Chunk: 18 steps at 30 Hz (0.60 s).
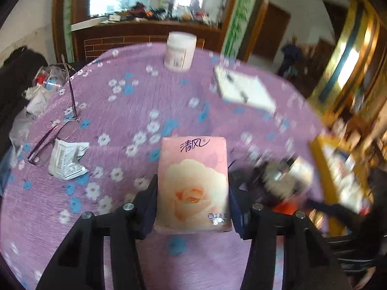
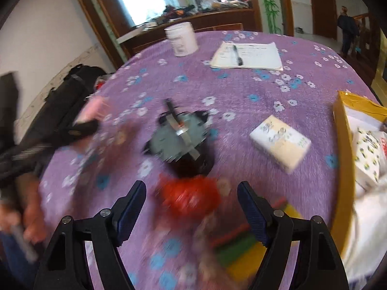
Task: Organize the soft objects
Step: 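Grasp the pink rose-print tissue pack with the left tool while the right grasps the red plastic bag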
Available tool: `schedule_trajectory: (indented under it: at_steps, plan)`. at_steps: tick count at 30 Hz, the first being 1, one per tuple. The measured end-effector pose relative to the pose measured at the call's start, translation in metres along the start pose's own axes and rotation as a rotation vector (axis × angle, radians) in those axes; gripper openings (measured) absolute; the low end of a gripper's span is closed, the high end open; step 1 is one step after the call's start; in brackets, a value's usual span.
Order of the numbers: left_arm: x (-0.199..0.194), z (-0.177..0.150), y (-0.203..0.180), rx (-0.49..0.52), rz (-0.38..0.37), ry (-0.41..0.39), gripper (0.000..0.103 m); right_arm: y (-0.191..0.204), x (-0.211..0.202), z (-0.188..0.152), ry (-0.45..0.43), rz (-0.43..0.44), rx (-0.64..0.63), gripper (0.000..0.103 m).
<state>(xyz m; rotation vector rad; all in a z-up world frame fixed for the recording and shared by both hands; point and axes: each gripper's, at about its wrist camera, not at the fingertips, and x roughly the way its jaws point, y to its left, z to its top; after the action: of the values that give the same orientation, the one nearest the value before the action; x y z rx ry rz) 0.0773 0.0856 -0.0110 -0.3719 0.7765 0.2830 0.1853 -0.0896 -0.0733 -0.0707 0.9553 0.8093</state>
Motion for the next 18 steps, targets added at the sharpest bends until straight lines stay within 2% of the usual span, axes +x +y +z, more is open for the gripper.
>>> schedule_trajectory:
  at_steps: [3,7,10,11,13,16,18]
  plan:
    - [0.003,0.000,0.002,-0.051,-0.041,-0.055,0.050,-0.002,0.014,-0.001,0.020,0.051,-0.002,0.082]
    - [0.017,-0.002,0.013,-0.049,-0.067,-0.032,0.050,0.021,0.004,-0.024,0.132,0.256,-0.064,0.082]
    - [0.020,-0.002,0.023,-0.070,-0.062,-0.030,0.050,0.040,-0.016,-0.038,0.152,0.347,-0.150,0.082]
    - [0.019,-0.001,0.023,-0.077,-0.072,-0.030,0.050,0.042,-0.019,-0.037,0.149,0.336,-0.173,0.082]
    - [0.017,0.000,0.021,-0.062,-0.077,-0.039,0.050,0.048,-0.020,-0.029,0.101,0.179,-0.259,0.082]
    - [0.015,-0.001,0.016,-0.033,-0.074,-0.051,0.050,0.050,-0.005,-0.017,0.096,0.043,-0.276,0.082]
    - [0.015,-0.002,0.016,-0.036,-0.080,-0.052,0.050,0.048,0.003,-0.014,0.101,0.020,-0.273,0.082]
